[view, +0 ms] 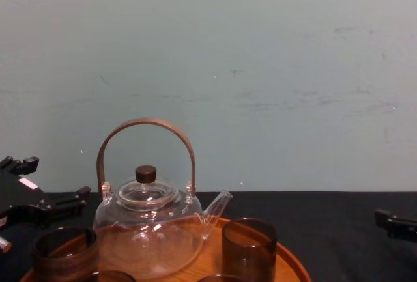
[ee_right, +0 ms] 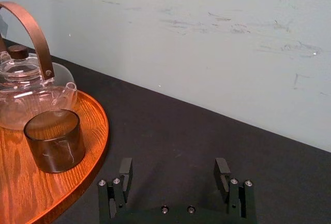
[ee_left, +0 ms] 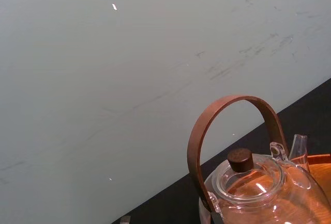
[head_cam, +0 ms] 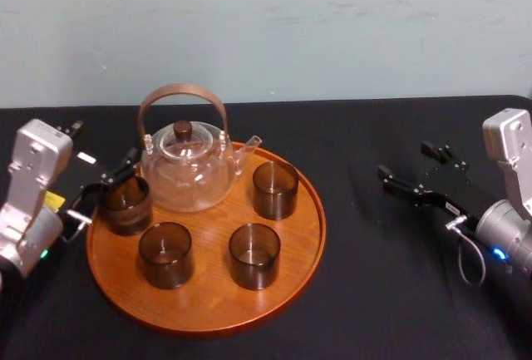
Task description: Pick up the glass from the table and place it on the tray.
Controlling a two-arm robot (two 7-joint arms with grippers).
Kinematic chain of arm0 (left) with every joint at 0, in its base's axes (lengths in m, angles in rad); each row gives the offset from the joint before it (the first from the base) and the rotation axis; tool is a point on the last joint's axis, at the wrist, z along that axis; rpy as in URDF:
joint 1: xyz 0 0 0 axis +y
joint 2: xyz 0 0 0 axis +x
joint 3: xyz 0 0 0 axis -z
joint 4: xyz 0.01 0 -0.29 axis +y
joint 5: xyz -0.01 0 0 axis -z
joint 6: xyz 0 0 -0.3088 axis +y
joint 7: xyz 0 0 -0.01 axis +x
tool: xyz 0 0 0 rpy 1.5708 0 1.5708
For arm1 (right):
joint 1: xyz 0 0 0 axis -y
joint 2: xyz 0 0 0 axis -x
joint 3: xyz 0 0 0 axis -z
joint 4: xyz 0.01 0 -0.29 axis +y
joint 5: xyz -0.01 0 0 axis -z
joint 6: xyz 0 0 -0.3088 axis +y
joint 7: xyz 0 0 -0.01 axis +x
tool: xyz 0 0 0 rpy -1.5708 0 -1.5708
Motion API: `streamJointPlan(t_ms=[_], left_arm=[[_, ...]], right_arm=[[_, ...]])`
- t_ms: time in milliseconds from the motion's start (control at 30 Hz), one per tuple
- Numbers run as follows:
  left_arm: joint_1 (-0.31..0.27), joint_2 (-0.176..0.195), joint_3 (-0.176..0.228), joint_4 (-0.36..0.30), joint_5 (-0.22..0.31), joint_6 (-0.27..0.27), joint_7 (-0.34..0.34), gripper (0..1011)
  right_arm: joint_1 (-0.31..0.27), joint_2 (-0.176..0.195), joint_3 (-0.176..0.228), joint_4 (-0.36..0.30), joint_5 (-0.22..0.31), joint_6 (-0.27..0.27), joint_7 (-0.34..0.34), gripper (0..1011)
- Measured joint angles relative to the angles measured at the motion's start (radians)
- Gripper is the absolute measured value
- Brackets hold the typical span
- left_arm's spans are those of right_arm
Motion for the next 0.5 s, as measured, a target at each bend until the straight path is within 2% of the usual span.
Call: streamJointPlan(t_ms=[500], left_arm=[[0.0, 0.0, 0.0, 0.0, 0.0, 0.0, 0.0, 1001]], right_arm=[[0.001, 0.002, -0.002, -0.001, 0.001, 0.0, 0.001, 1002]])
